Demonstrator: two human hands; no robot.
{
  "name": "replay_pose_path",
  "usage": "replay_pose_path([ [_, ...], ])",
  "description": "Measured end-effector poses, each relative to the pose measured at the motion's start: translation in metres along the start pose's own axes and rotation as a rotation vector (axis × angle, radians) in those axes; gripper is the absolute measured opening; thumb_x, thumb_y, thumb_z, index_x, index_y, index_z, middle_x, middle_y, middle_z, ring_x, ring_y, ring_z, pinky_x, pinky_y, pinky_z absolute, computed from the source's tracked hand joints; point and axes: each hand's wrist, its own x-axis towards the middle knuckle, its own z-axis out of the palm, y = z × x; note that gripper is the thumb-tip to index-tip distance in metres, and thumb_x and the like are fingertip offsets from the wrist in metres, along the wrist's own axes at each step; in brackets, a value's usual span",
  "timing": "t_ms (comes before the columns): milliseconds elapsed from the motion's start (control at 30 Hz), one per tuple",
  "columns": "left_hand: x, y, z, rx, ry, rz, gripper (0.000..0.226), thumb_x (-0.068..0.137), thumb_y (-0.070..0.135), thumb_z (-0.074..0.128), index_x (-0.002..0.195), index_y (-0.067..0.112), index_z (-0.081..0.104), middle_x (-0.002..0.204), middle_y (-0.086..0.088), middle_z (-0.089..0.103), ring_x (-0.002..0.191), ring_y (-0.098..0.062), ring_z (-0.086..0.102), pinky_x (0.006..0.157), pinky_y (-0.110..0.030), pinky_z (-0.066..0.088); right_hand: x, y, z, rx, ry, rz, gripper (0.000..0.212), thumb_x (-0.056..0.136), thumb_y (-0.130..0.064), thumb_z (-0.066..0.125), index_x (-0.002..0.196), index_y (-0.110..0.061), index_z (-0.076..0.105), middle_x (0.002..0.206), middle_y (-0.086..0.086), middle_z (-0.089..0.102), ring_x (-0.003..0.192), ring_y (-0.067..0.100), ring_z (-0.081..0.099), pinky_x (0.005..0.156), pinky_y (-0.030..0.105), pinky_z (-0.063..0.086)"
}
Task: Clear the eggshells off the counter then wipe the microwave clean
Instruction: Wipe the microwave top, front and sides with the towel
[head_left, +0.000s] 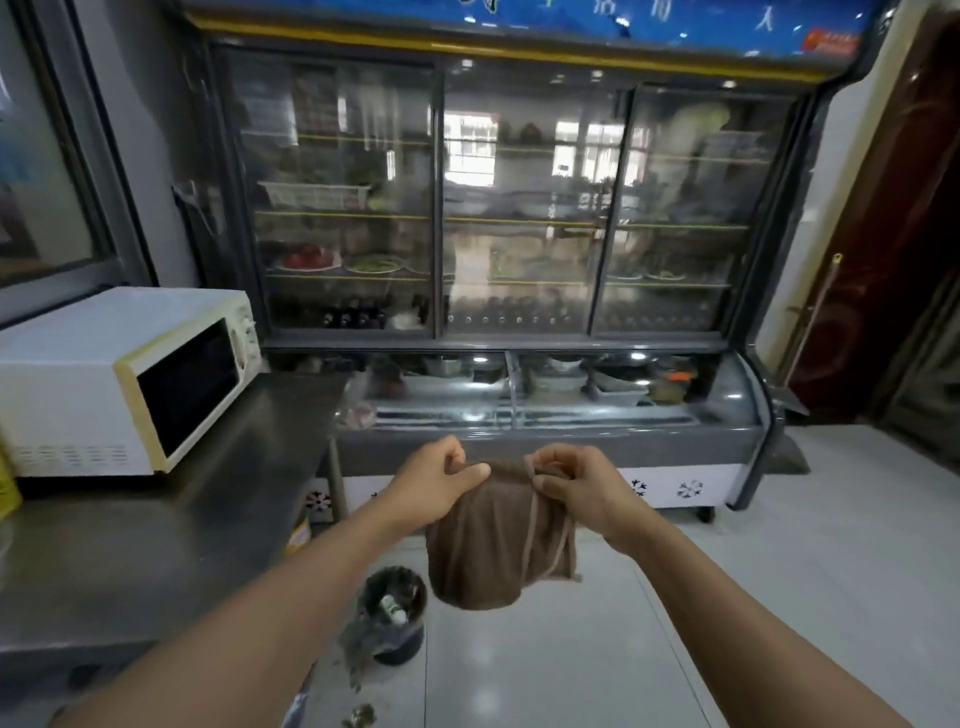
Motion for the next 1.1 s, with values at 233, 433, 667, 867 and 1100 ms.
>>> replay_pose_path([
  [233, 0.045, 0.025, 0.042, -0.756, -0.338, -0.354, 0.071, 0.077, 0.002, 0.072, 0.137, 0.017, 0.037, 0.115, -0.01, 0.06, 0.093, -0.021, 0.066, 0.07, -0.033, 0.056, 0.036, 0.037, -0.067, 0.274, 0.314, 0.179, 0.011, 0.087, -0.013, 0.064, 0.09, -0.015, 0.054, 0.077, 0.011, 0.064, 0.064, 0.021, 0.063, 0.055, 0.03, 0.05],
  [433, 0.111, 0.029, 0.07, -0.893, -0.254, -0.412, 0.053, 0.088, -0.011, 0.05, 0.132, 0.015, 0.037, 0.076, -0.022, 0.063, 0.054, -0.016, 0.059, 0.051, -0.03, 0.05, 0.078, 0.074, -0.116, 0.528, 0.045, 0.28, 0.033, 0.076, -0.008, 0.073, 0.104, -0.015, 0.058, 0.098, 0.013, 0.063, 0.085, 0.026, 0.063, 0.068, 0.035, 0.052],
  [667, 0.232, 0.034, 0.089, -0.655, -0.144, -0.39, 0.025, 0.092, -0.009, 0.043, 0.079, 0.011, 0.052, 0.068, -0.008, 0.051, 0.052, -0.014, 0.047, 0.044, -0.022, 0.038, 0.181, 0.087, -0.139, -0.408, 0.051, 0.077, 0.044, 0.061, -0.004, 0.083, 0.094, -0.019, 0.059, 0.121, -0.001, 0.023, 0.107, 0.016, 0.037, 0.077, 0.006, 0.04],
  [867, 0.308, 0.034, 0.089, -0.365, -0.283, -0.322, 0.028, 0.071, 0.011, 0.079, 0.097, 0.012, 0.066, 0.1, -0.004, 0.065, 0.097, -0.019, 0.061, 0.082, -0.029, 0.048, 0.27, 0.102, -0.172, -0.409, 0.101, 0.032, 0.016, 0.08, 0.008, 0.059, 0.079, -0.006, 0.067, 0.094, 0.005, 0.056, 0.08, 0.011, 0.057, 0.052, 0.007, 0.045],
  [1100, 0.377, 0.017, 0.096, -0.015, -0.081, -0.309, 0.02, 0.076, 0.008, 0.073, 0.08, 0.025, 0.066, 0.09, 0.008, 0.063, 0.085, -0.007, 0.058, 0.066, -0.018, 0.045, 0.364, 0.128, -0.19, -0.194, -0.063, 0.058, 0.011, 0.085, -0.002, 0.061, 0.081, -0.012, 0.064, 0.087, 0.0, 0.06, 0.084, 0.019, 0.06, 0.075, 0.032, 0.053],
])
